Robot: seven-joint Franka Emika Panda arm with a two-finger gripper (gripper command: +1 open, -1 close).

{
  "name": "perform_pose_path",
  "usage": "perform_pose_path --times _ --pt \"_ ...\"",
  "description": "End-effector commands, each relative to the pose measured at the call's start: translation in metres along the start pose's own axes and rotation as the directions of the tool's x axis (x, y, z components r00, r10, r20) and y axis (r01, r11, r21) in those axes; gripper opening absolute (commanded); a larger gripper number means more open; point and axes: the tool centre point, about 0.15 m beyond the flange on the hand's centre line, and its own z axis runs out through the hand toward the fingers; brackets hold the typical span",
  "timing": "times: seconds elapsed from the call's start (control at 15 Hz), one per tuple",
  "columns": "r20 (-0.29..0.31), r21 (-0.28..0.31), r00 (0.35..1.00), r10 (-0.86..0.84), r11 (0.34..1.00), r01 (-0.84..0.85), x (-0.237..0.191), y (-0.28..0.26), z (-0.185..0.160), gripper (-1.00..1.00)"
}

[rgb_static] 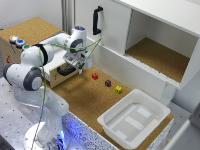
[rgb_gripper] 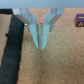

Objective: Grasp the handle of the drawer and close it

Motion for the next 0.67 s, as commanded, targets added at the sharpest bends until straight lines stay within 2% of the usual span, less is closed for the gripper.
perform_pose_path --times 0.0,0.27,0.6 --pt "-0.02 0.071 1.0 -0.016 0.997 0.017 0.025 -0.029 0.033 -1.0" --pt "-0.027 0.102 0.999 -0.047 0.994 0.049 0.033 -0.057 0.044 -1.0" --pt "-0.041 0.124 0.989 -0.143 0.981 0.147 0.041 -0.112 0.033 -1.0"
